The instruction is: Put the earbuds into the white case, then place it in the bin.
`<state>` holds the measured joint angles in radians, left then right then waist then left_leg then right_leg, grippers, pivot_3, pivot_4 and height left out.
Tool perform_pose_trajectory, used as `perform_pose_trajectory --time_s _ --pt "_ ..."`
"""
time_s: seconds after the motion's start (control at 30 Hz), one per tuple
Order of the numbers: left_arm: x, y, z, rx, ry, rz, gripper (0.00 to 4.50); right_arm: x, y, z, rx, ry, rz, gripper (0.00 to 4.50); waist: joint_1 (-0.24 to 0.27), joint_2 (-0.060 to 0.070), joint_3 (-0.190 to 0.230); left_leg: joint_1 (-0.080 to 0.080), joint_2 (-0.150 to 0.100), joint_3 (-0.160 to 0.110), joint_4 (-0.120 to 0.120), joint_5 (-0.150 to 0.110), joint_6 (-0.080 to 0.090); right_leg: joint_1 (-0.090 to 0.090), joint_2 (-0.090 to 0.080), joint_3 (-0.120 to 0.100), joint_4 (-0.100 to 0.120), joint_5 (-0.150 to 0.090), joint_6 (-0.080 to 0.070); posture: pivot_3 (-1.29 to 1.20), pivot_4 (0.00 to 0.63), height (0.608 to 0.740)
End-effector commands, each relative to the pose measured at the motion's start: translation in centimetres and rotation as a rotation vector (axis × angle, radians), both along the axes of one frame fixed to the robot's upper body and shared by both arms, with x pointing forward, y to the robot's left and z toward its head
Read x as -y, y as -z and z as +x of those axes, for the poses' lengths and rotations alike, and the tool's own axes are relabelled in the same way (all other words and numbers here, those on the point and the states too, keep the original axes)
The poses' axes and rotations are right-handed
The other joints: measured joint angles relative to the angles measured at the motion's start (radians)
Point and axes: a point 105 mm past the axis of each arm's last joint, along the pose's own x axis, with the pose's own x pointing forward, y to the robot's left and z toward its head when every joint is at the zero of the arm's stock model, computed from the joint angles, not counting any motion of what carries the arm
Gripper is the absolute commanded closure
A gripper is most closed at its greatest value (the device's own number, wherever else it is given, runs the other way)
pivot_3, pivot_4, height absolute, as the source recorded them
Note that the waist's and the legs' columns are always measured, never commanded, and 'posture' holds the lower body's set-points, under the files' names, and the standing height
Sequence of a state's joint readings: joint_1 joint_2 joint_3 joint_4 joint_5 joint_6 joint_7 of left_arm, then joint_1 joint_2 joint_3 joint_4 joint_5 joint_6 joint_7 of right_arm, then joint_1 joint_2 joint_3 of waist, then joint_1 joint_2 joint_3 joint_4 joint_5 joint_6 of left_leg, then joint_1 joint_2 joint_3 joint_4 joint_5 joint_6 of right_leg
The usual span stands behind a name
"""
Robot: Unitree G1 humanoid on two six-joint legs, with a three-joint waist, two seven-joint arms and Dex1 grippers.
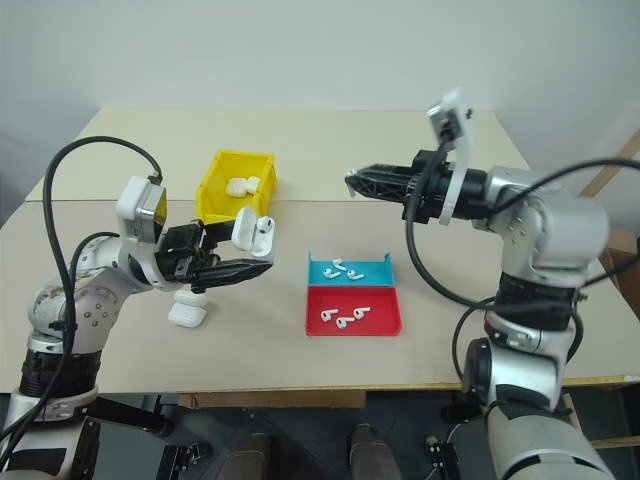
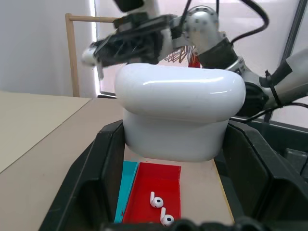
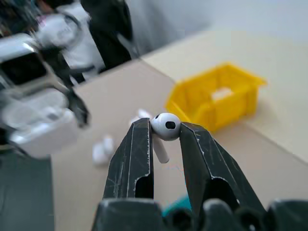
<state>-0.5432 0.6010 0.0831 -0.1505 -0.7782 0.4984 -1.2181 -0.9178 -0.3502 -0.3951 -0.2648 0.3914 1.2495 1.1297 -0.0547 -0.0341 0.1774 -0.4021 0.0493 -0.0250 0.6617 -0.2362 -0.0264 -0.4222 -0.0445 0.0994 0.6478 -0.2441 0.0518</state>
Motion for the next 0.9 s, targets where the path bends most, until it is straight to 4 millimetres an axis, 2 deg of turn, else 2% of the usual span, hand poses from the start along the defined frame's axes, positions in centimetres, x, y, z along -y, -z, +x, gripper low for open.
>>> perform_pose_trajectory --time_s 0.03,0.13,0.23,0.43,0.9 --pt "0.6 -0.8 0.3 0.043 0.029 -0.011 1.73 -2.0 -1.6 -3.5 0.113 -0.098 0.069 3.87 -0.002 0.001 0.0 0.0 0.0 0.0 0.0 0.0 0.0 0.0 0.0 0.0 0.0 0.0 0.0 0.0 0.15 0.74" --pt "0.8 -1.1 0.7 0.047 0.046 -0.021 1.73 -3.8 -1.3 -4.6 0.137 -0.123 0.076 3.87 -0.001 0.001 0.0 0.0 0.0 0.0 0.0 0.001 0.0 0.0 0.0 0.0 0.0 0.0 0.0 0.0 0.15 0.74" --pt "1.0 -1.2 0.9 0.049 0.065 -0.02 1.73 -5.3 -0.5 -4.9 0.143 -0.12 0.055 3.87 -0.001 0.001 0.0 0.0 0.0 0.0 0.0 0.001 0.0 0.0 0.0 0.0 0.0 0.0 0.0 0.0 0.15 0.74" --pt "1.0 -1.5 1.3 0.059 0.068 -0.015 1.73 -6.7 0.9 -5.4 0.134 -0.141 -0.003 3.87 -0.002 0.001 0.0 -0.001 0.0 0.0 0.0 0.001 0.0 -0.001 0.0 0.0 0.0 0.0 0.0 0.0 0.15 0.74" --pt "1.0 -1.4 1.2 0.076 0.06 -0.007 1.73 -7.3 2.4 -5.0 0.131 -0.13 -0.058 3.87 -0.003 0.001 0.0 -0.001 0.0 0.0 0.0 0.001 0.0 -0.001 0.0 0.0 0.0 0.0 0.0 0.0 0.15 0.74"
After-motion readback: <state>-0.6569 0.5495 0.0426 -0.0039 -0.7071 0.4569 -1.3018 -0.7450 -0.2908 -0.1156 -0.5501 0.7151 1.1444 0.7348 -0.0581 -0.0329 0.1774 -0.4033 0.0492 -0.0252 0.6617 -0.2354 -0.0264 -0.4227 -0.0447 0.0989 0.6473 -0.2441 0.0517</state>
